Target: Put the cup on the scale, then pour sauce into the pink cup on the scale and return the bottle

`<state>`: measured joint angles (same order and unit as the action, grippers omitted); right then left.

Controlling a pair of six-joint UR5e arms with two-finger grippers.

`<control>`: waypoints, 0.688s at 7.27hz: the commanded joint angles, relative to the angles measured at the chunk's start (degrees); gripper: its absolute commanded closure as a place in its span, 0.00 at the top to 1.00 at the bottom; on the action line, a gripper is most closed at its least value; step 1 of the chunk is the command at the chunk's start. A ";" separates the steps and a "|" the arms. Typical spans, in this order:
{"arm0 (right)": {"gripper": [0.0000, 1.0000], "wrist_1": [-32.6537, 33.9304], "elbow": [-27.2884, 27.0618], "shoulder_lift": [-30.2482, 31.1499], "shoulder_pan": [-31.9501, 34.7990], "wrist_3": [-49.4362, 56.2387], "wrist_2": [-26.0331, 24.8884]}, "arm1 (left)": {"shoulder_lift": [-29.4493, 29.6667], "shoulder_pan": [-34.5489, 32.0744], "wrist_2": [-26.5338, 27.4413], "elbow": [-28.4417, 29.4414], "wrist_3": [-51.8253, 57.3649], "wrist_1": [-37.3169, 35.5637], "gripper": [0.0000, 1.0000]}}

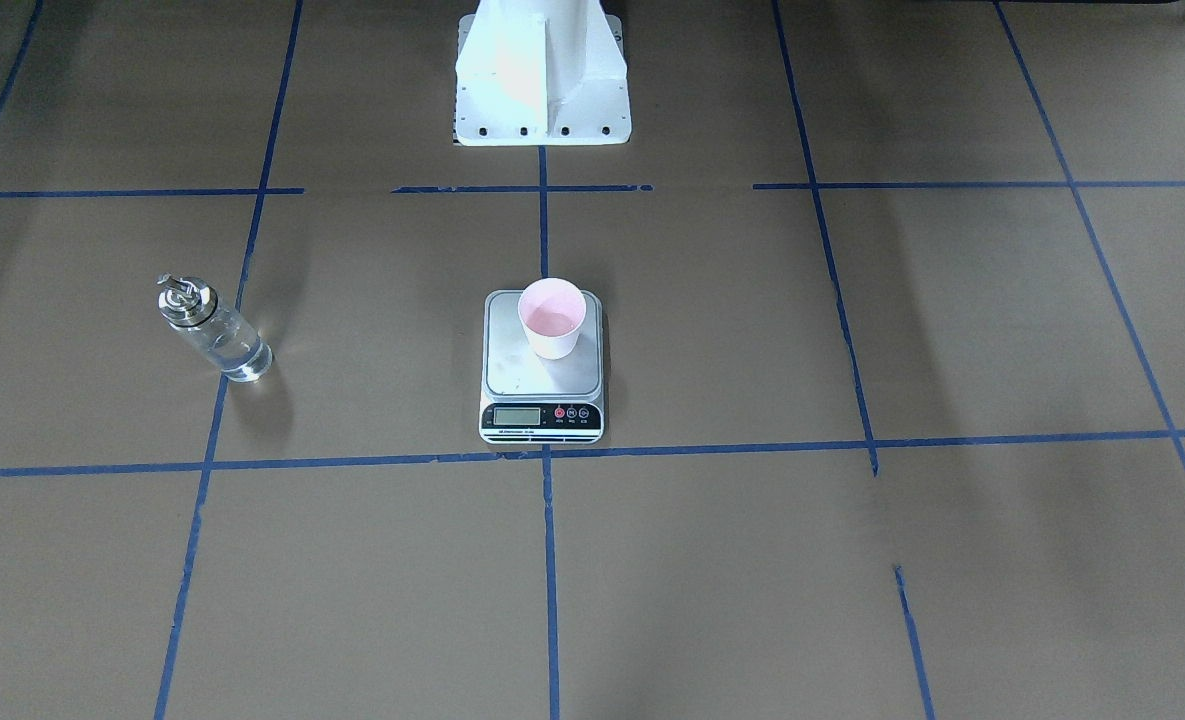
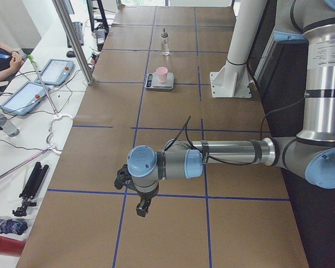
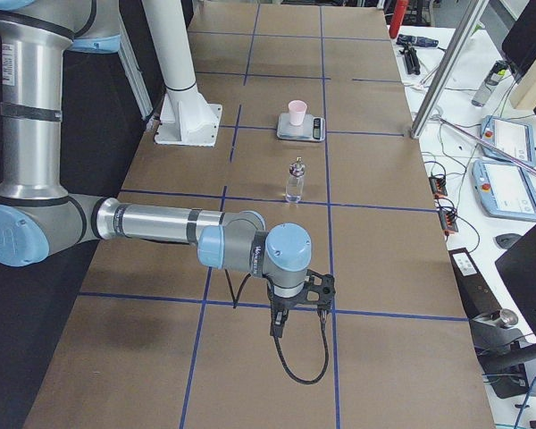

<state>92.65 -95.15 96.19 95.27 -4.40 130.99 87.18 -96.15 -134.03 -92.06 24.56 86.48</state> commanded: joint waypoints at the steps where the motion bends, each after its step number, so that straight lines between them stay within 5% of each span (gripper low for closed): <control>1: 1.00 -0.10 0.05 0.05 0.00 0.00 -0.04 | 0.53 0.00 0.00 0.04 -0.04 0.00 1.00; 5: 1.00 -0.10 0.05 -0.13 0.00 -0.35 -0.04 | 1.23 0.18 0.09 0.04 -0.04 0.79 1.00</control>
<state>92.55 -95.10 96.16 95.27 -4.56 131.03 88.33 -96.00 -133.99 -92.03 24.52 86.73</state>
